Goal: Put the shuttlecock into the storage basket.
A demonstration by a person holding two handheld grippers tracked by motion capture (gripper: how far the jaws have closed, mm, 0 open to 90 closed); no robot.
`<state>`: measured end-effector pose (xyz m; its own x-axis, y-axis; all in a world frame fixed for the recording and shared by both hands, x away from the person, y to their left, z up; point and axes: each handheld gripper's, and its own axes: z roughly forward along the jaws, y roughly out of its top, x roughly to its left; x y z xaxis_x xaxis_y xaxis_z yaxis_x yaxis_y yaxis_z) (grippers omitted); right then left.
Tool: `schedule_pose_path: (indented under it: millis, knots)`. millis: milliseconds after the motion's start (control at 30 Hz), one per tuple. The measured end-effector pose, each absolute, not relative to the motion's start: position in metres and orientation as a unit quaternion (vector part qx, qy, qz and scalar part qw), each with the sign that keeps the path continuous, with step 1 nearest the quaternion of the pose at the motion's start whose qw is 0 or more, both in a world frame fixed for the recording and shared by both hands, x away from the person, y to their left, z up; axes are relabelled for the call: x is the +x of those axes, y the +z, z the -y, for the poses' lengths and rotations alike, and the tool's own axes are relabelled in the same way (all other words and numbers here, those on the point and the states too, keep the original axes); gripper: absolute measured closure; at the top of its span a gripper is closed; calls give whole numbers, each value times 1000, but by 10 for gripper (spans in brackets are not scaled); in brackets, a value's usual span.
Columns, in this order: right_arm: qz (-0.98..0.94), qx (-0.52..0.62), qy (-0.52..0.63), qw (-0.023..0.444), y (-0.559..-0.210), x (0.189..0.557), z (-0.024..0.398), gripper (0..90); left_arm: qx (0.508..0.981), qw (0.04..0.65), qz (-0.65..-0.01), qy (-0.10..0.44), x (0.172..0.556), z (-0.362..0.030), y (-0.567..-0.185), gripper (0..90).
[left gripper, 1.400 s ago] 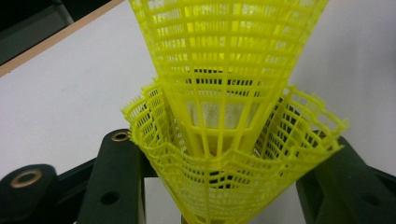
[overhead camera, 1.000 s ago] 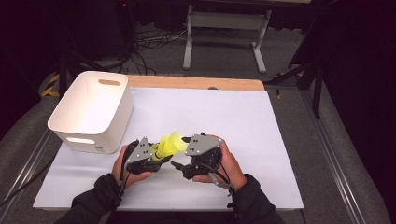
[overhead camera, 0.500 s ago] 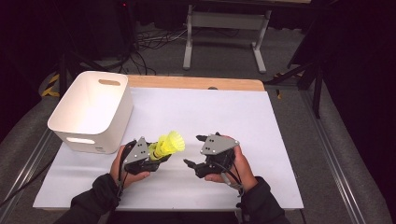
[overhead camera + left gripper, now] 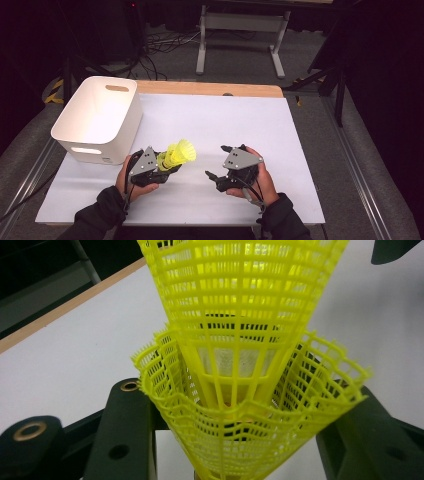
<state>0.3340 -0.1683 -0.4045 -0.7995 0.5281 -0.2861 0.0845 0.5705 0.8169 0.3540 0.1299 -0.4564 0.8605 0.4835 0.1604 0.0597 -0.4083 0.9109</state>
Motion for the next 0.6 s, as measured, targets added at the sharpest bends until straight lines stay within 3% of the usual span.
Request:
schedule_pose_path:
  millis: [600]
  knots:
    - [-837,195,423,288,-428,332,187,141,807,523,-167,217,351,-137,-451,517]
